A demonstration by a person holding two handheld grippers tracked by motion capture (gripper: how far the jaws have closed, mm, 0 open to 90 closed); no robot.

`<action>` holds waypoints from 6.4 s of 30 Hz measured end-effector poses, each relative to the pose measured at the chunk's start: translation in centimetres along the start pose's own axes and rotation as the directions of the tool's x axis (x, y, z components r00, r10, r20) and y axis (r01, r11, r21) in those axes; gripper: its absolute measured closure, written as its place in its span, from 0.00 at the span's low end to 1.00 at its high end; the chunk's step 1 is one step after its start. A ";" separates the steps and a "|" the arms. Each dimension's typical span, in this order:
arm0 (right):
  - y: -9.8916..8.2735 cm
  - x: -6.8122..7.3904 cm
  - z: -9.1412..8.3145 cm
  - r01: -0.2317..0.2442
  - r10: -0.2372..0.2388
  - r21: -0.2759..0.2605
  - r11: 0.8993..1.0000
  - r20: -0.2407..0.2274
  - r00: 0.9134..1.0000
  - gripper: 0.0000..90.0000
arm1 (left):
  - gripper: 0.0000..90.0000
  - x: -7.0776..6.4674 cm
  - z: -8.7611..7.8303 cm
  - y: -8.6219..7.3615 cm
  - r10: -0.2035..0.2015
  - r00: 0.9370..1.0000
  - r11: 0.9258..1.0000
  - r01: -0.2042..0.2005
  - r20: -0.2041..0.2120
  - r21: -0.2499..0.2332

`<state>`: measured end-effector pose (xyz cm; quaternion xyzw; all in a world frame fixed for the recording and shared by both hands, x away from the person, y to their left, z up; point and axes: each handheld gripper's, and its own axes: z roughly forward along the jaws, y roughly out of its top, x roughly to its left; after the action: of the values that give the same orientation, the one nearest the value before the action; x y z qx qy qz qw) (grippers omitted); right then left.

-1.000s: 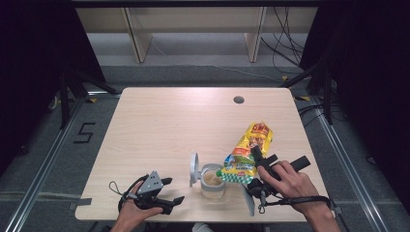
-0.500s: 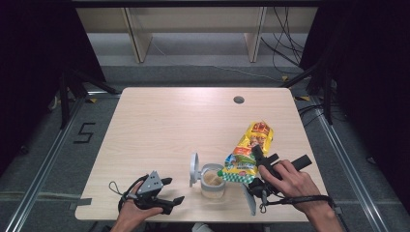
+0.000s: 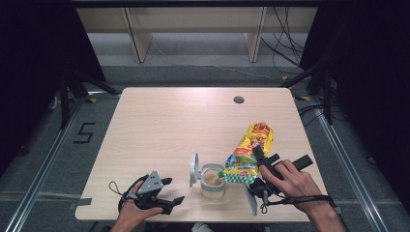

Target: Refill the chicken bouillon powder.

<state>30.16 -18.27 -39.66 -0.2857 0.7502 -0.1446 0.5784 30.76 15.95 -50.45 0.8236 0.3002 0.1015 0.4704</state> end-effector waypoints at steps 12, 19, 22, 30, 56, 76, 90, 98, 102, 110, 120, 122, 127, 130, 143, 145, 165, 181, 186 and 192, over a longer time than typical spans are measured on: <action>0.0 -0.1 0.2 -0.012 0.012 -0.005 1.000 -0.003 1.000 0.87 | 0.23 0.0 0.0 0.0 -0.005 1.000 1.000 0.005 0.004 -0.004; -0.1 -0.2 0.2 -0.013 0.013 -0.005 1.000 0.010 1.000 0.87 | 0.23 -0.1 0.0 0.0 -0.006 1.000 1.000 0.006 0.004 -0.006; -0.1 -0.2 0.2 -0.015 0.014 0.002 1.000 0.006 1.000 0.87 | 0.23 0.0 0.0 0.0 -0.001 1.000 1.000 0.001 0.002 0.001; -0.3 -0.3 0.2 -0.014 0.014 0.001 1.000 0.006 1.000 0.87 | 0.23 -0.1 0.0 0.0 -0.007 1.000 1.000 0.007 0.003 -0.006; -0.3 -0.3 0.4 -0.037 0.037 0.007 0.999 0.001 0.999 0.88 | 0.23 0.0 0.0 0.0 -0.007 1.000 1.000 0.007 0.007 0.001; -1.0 0.7 0.5 -0.201 0.200 -0.084 0.976 -0.024 0.979 0.88 | 0.23 0.0 -0.1 0.0 0.002 1.000 1.000 -0.002 -0.001 0.004; -1.8 2.2 0.6 -0.386 0.368 -0.110 0.916 -0.150 0.918 0.88 | 0.22 -0.2 0.0 0.0 -0.018 1.000 1.000 0.018 0.000 -0.018; -2.7 3.3 0.4 -0.448 0.424 -0.098 0.889 -0.193 0.885 0.89 | 0.22 0.0 -0.1 0.1 -0.003 1.000 1.000 0.003 -0.002 -0.013; -3.1 3.7 0.2 -0.467 0.440 -0.113 0.877 -0.203 0.875 0.89 | 0.23 -0.1 -0.2 0.1 -0.008 1.000 1.000 0.008 -0.002 -0.008; -4.5 5.4 0.2 -0.633 0.594 -0.126 0.764 -0.244 0.766 0.89 | 0.23 -0.2 -0.2 0.1 -0.017 1.000 1.000 0.017 -0.002 -0.022; -5.8 7.7 -0.1 -0.790 0.746 -0.078 0.608 -0.286 0.602 0.90 | 0.22 -0.1 -0.1 0.1 0.005 1.000 1.000 -0.005 -0.002 -0.008; -6.1 8.0 0.2 -0.797 0.750 -0.097 0.596 -0.287 0.596 0.90 | 0.22 -0.1 -0.2 0.1 0.013 1.000 1.000 -0.013 -0.004 -0.014; -6.2 8.8 0.4 -0.873 0.818 -0.073 0.482 -0.319 0.478 0.90 | 0.22 -0.1 -0.3 0.2 0.004 1.000 1.000 -0.005 -0.012 -0.004; -6.2 8.9 0.2 -0.891 0.829 -0.071 0.448 -0.340 0.444 0.90 | 0.22 0.0 -0.2 0.2 0.004 1.000 1.000 -0.004 -0.007 -0.009; -6.3 10.0 0.4 -0.952 0.859 -0.064 0.300 -0.416 0.299 0.91 | 0.23 -0.1 -0.2 0.2 0.013 1.000 1.000 -0.013 -0.005 -0.011; -6.5 10.3 0.5 -0.966 0.870 -0.046 0.256 -0.424 0.251 0.91 | 0.23 -0.1 -0.2 0.2 0.022 1.000 1.000 -0.022 -0.007 -0.002; -8.0 12.6 1.3 -0.996 0.909 0.073 -0.059 -0.408 -0.083 0.84 | 0.23 -0.1 -0.2 0.2 0.013 1.000 1.000 -0.013 -0.001 -0.009; -7.5 13.3 -1.4 -0.910 0.852 0.187 -0.370 -0.321 -0.413 0.34 | 0.23 0.3 -0.5 0.3 -0.036 0.999 0.999 0.037 0.016 -0.036; -6.9 13.7 -2.2 -0.896 0.848 0.214 -0.388 -0.297 -0.439 0.29 | 0.23 0.4 -0.6 0.4 -0.033 0.999 0.998 0.033 0.008 -0.048; -6.7 14.4 -2.9 -0.908 0.862 0.218 -0.359 -0.296 -0.412 0.26 | 0.23 0.3 -0.9 1.2 -0.041 0.999 0.998 0.041 0.007 -0.037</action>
<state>26.72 -32.54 -46.41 0.4504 0.7495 0.3962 0.2800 31.05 16.30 -48.96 0.8087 0.3135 0.0948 0.4886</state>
